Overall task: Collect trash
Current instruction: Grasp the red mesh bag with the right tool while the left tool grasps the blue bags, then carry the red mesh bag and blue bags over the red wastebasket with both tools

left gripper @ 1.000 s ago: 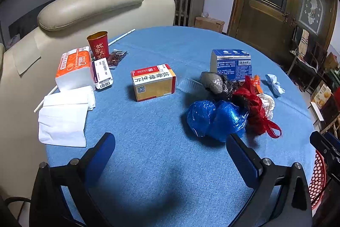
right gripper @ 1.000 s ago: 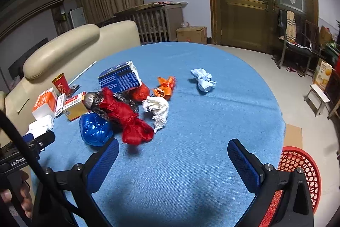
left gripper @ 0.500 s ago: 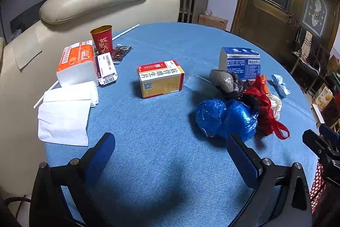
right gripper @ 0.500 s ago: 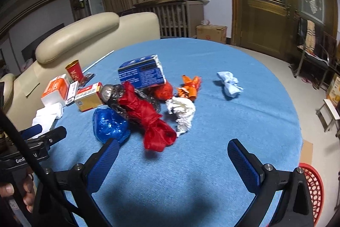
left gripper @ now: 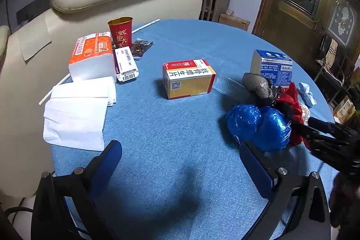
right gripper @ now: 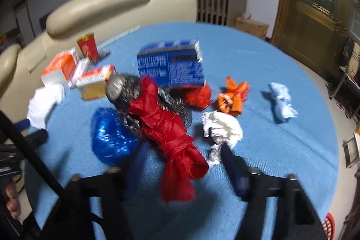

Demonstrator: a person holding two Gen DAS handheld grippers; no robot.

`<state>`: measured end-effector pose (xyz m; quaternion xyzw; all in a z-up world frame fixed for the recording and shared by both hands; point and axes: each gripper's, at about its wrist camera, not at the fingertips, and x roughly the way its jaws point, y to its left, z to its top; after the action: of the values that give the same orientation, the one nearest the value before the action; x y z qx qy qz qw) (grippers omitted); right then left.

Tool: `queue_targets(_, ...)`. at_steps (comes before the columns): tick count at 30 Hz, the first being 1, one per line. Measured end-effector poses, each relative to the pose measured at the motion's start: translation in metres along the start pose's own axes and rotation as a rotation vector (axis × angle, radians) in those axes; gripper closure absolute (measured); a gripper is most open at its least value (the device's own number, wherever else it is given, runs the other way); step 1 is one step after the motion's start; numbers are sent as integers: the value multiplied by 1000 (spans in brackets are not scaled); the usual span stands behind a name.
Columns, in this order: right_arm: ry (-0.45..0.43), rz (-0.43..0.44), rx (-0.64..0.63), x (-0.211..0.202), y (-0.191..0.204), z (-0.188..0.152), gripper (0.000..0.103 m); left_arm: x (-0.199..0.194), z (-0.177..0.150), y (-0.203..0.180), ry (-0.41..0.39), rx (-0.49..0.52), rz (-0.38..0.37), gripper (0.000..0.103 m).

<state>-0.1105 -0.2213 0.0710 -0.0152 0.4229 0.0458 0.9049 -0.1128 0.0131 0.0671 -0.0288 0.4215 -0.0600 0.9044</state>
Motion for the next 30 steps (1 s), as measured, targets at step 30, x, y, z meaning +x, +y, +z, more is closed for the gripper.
queue_targets(30, -108, 140, 289, -75, -54, -55, 69, 73, 14, -104, 115, 154, -167, 18)
